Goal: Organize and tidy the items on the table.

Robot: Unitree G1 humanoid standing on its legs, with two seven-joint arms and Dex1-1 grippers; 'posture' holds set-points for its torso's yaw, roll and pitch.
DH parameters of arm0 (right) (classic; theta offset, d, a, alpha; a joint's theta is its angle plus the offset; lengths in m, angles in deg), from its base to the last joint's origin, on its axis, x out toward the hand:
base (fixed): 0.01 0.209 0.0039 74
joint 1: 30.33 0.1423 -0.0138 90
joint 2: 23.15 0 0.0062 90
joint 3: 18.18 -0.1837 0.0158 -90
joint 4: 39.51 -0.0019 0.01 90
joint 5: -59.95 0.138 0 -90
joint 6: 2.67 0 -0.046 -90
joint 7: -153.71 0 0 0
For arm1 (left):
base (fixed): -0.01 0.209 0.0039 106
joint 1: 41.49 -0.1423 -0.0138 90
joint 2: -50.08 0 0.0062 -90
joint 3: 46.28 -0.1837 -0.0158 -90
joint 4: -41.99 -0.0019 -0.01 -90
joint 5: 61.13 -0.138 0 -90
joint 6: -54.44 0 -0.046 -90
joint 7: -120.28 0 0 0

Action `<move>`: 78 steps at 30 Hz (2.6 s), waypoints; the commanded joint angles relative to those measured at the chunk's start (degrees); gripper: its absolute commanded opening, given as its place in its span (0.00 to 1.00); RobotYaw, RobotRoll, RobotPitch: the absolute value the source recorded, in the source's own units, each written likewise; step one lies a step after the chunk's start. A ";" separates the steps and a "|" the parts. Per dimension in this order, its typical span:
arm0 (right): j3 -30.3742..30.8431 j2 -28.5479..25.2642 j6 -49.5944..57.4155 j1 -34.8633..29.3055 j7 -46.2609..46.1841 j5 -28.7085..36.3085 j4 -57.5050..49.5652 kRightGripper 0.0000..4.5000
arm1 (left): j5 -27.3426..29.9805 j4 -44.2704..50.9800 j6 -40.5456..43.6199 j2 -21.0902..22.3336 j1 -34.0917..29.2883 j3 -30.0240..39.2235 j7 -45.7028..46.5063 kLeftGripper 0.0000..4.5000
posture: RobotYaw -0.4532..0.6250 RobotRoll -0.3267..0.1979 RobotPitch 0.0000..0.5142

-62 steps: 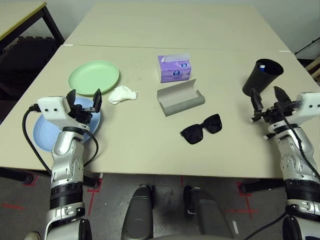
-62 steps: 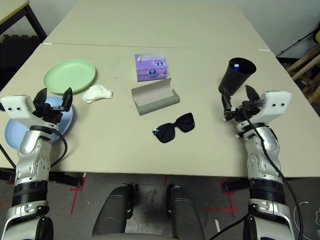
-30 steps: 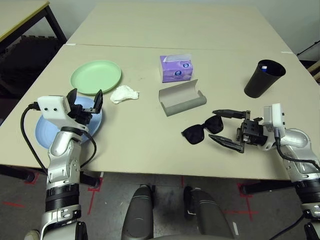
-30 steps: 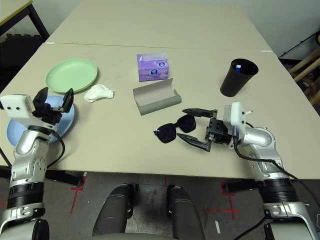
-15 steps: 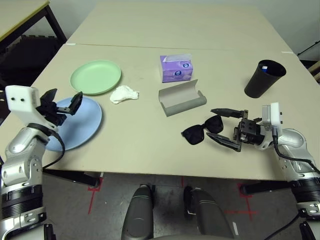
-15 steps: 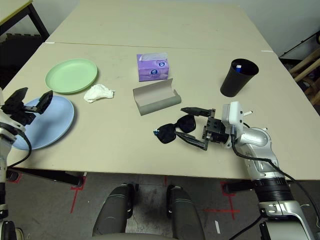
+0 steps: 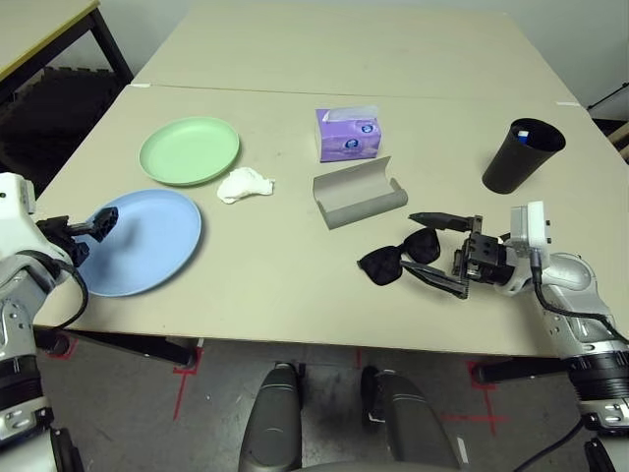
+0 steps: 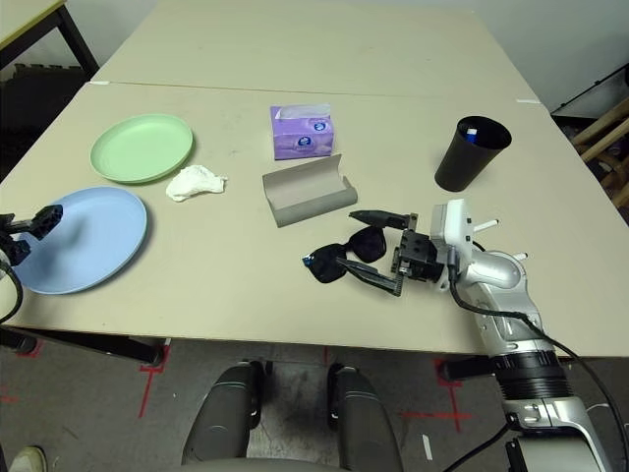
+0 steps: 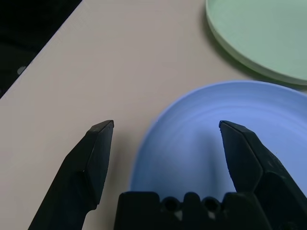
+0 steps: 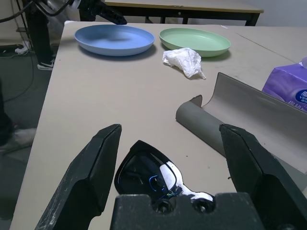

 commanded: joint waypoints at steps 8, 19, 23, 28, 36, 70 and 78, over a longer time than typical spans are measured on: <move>0.66 -0.13 2.51 -0.75 -1.62 0.46 -4.38 1.00 | -1.65 -3.96 1.43 1.32 2.17 -2.73 -2.01 1.00 | 0.60 0.62 0.31; 0.73 -0.05 3.67 -0.18 -2.47 0.38 -5.54 1.00 | -2.12 -7.11 1.82 2.58 0.65 -3.38 -4.66 1.00 | 0.61 0.62 0.31; 0.75 -0.07 4.07 -0.22 -2.88 0.42 -6.22 1.00 | -2.70 -9.63 1.44 3.48 -0.06 -3.29 -5.79 1.00 | 0.60 0.62 0.31; 0.70 -0.14 4.59 -0.59 -3.41 0.41 -7.23 1.00 | -3.33 -13.13 0.25 5.21 -0.61 -3.29 -7.76 1.00 | 0.60 0.62 0.31; 0.64 -0.32 5.00 -0.76 -3.86 0.36 -7.86 1.00 | -3.67 -15.07 -0.42 6.15 -0.10 -3.47 -9.16 0.80 | 0.60 0.62 0.31; 0.88 -0.05 4.52 -0.32 -4.20 -0.72 -7.02 1.00 | 4.19 -1.85 14.09 8.67 -1.27 2.16 -16.82 0.01 | 0.59 0.62 0.30; 0.98 -0.07 4.38 -0.11 -3.91 -0.80 -6.46 1.00 | 5.47 0.27 14.15 6.91 3.92 4.34 -12.47 0.01 | 0.60 0.62 0.31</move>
